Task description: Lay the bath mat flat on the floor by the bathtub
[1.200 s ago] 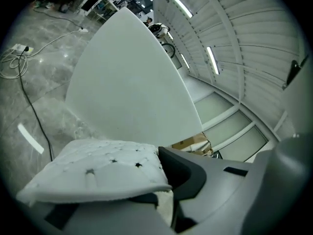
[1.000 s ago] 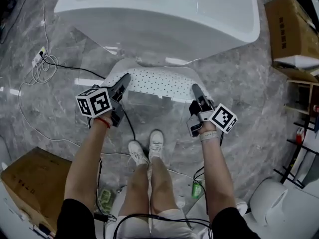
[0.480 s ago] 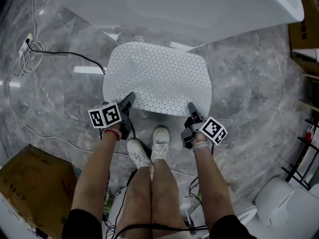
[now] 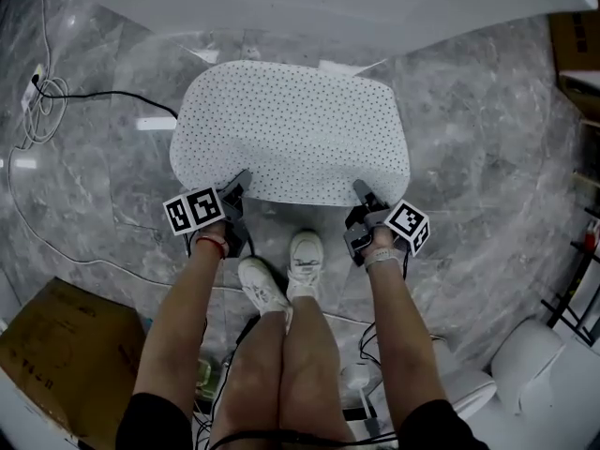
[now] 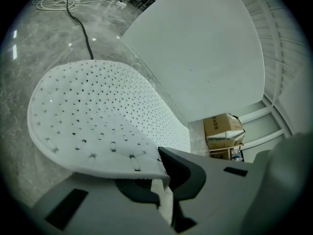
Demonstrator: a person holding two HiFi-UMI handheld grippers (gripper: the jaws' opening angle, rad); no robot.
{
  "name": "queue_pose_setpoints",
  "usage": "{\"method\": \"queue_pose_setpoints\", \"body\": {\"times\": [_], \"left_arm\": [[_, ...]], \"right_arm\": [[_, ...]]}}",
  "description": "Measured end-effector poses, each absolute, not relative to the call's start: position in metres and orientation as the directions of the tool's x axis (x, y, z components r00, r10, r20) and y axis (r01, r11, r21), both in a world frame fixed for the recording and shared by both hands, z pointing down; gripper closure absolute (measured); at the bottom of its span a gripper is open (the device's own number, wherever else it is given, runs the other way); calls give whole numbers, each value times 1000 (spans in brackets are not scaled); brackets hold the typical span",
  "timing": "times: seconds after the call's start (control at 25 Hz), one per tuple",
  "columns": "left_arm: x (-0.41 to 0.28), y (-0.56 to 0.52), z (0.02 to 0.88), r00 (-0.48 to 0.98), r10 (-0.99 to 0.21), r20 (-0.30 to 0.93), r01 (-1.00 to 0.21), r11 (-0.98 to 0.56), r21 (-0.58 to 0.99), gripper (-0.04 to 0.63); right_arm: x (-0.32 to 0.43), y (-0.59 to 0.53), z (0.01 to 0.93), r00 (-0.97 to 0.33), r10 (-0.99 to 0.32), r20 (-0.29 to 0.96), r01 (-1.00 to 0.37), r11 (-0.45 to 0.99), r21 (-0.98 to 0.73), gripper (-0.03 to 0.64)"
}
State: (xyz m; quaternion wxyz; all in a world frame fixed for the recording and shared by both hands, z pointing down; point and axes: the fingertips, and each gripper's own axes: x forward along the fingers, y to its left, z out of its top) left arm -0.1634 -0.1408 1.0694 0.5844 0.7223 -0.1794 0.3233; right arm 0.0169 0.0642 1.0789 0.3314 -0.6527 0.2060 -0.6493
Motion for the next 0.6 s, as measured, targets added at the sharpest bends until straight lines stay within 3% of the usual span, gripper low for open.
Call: {"method": "queue_pose_setpoints", "body": {"times": [0.24, 0.32, 0.4, 0.48, 0.6], "left_arm": [[-164, -134, 1078, 720, 158, 676, -628, -264, 732, 574], [-166, -132, 1082, 717, 162, 678, -632, -259, 731, 574], [-169, -128, 1086, 707, 172, 686, -637, -268, 723, 574], [-173, -125, 1092, 691, 181, 700, -646, -280, 710, 574], [-178, -122, 1100, 675, 183, 715, -665, -270, 697, 574]], "right_arm": [[21, 127, 1109, 214, -563, 798, 488, -647, -586, 547], [27, 145, 1117, 223, -522, 823, 470, -682, -560, 578], [41, 137, 1108, 250, -521, 816, 278, -769, -576, 584], [55, 93, 1074, 306, -588, 748, -90, -800, -593, 584], [36, 7, 1017, 236, -753, 615, -616, -605, -504, 584]]}}
